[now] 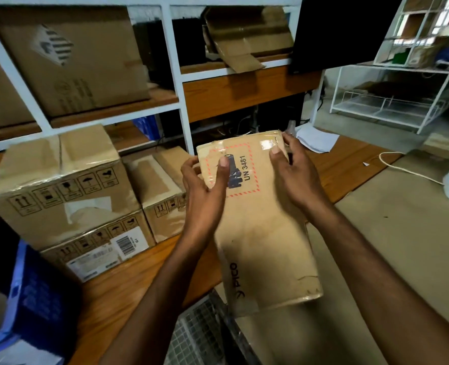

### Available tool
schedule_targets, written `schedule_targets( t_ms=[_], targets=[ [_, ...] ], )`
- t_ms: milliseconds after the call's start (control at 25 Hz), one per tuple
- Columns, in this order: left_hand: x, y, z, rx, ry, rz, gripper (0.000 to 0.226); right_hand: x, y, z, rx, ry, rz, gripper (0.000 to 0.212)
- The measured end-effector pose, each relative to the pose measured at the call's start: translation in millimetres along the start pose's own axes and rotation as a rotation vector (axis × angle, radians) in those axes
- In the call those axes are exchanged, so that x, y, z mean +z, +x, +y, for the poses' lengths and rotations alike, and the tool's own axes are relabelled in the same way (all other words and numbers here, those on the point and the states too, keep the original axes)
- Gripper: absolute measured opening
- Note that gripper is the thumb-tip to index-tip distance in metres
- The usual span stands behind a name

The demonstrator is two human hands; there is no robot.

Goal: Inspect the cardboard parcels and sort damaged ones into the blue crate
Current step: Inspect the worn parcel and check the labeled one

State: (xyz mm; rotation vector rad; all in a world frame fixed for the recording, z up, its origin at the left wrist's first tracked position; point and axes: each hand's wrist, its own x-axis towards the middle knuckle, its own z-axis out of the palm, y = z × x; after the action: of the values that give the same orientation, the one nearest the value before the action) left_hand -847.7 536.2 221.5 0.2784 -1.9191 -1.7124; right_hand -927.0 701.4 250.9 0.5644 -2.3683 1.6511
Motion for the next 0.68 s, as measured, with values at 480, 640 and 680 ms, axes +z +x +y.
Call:
schedule_targets(
  t_ms=[480, 640, 680],
  targets=[
    [-1.4, 41.9, 9.2, 0.101, 0.061, 0.163, 0.016, -2.0, 18.3, -10.7, 0.017, -0.316, 0.202, 0.036],
    [-0.2, 36.5, 16.5, 0.077, 0.127, 0.042, 0.047, 3.9, 6.5, -19.4, 0.02, -0.402, 0.138, 0.066],
    [-0.7, 36.8, 15.3, 0.078, 0.144, 0.048, 0.05, 4.7, 6.5, -22.7, 0.032, -0.434, 0.148, 0.069]
  ],
)
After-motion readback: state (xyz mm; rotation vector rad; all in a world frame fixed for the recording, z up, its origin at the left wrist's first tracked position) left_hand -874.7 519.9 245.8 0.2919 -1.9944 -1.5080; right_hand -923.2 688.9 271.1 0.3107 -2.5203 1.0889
